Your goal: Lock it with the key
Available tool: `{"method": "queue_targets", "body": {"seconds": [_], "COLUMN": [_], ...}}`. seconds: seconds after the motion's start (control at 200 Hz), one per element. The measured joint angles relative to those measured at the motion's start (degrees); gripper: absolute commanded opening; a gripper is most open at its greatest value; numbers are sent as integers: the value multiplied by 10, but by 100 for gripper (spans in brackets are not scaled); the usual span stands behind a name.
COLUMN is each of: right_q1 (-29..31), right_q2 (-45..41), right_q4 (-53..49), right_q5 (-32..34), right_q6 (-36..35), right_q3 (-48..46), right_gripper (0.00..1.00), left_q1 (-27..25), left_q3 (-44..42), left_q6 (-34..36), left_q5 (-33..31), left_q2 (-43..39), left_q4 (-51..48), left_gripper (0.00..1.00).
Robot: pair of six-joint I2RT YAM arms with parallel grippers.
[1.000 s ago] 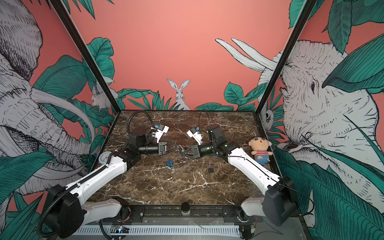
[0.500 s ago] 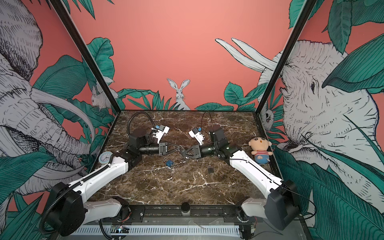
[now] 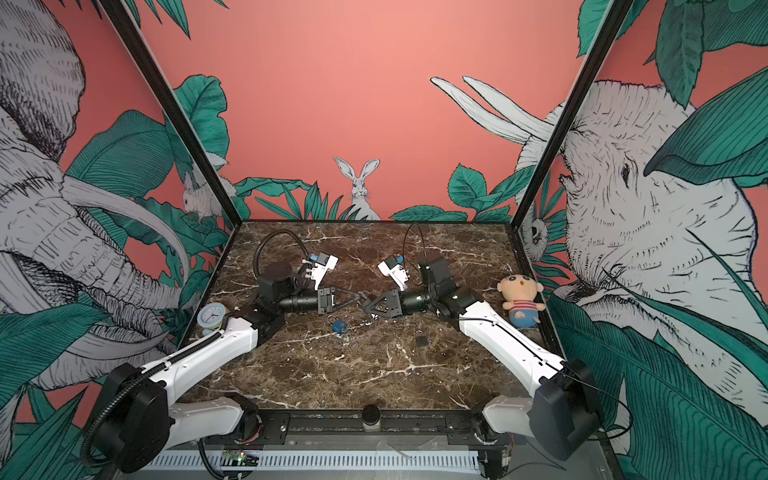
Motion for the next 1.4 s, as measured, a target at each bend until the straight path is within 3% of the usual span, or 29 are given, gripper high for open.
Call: {"method": "queue_targets", "body": {"seconds": [0.485, 1.01, 1.4], "right_q1": [0, 2, 4], "right_q2": [15, 39, 50], "right_q4": [-10, -72, -67], "right_q5": [-7, -21, -26], "right_q6": [-13, -45, -75], "right_q3": [0, 12, 26], "right_gripper": [0, 0, 0], "left_q1": [-30, -100, -97], "left_q3": [-33, -90, -61], "left_q6": [-43, -99, -59], "left_q5": [-64, -183, -210], "left_q2": [-35, -78, -99], "left_q4": [2, 16, -51], "left_gripper": [0, 0, 0]}}
